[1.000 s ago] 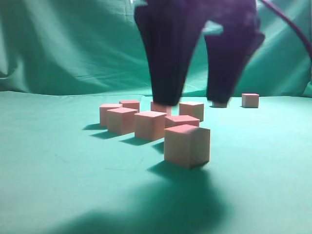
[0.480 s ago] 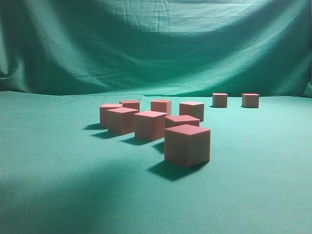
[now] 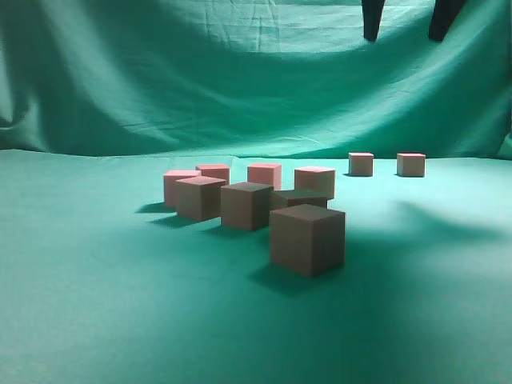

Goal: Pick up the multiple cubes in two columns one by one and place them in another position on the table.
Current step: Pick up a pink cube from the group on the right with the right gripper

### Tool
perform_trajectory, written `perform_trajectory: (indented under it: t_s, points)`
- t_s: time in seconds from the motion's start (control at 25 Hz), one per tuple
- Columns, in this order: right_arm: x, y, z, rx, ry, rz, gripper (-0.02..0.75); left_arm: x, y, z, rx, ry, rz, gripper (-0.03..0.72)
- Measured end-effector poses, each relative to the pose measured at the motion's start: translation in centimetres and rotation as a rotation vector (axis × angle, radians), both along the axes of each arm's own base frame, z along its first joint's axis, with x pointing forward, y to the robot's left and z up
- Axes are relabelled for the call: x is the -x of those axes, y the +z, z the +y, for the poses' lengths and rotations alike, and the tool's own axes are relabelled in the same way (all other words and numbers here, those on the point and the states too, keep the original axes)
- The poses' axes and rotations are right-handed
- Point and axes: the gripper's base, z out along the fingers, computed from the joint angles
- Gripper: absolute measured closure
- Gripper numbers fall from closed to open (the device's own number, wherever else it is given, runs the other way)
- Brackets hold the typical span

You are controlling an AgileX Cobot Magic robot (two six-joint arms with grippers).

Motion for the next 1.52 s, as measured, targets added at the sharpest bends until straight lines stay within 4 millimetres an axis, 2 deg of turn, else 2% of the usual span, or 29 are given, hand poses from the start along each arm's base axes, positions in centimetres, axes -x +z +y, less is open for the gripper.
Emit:
perform_trajectory:
  t_s: [0.24,0.4,0.64,1.12,1.32,1.52]
  points:
    - [-4.7,-3.9,1.1,-0.063,0.009,-0.087,0.181,0.0,0.0,0.0,0.000,0.000,0.000,0.688]
    - [-6.5,-6.7,1.7,-0.079,0.005,-0.123,0.181,0.0,0.0,0.0,0.000,0.000,0.000,0.688]
    - [-7.8,-10.0,2.0,-0.076,0.005,-0.124,0.181,0.0,0.0,0.0,0.000,0.000,0.000,0.688]
    - [-9.5,-12.2,1.1,-0.098,-0.067,-0.199,0.181,0.0,0.0,0.0,0.000,0.000,0.000,0.688]
    - [-9.7,-13.9,1.2,-0.096,-0.071,-0.172,0.181,0.0,0.0,0.0,0.000,0.000,0.000,0.688]
    - [-9.8,-15.2,1.4,-0.114,-0.082,-0.140,0.365,0.0,0.0,0.0,0.000,0.000,0.000,0.688]
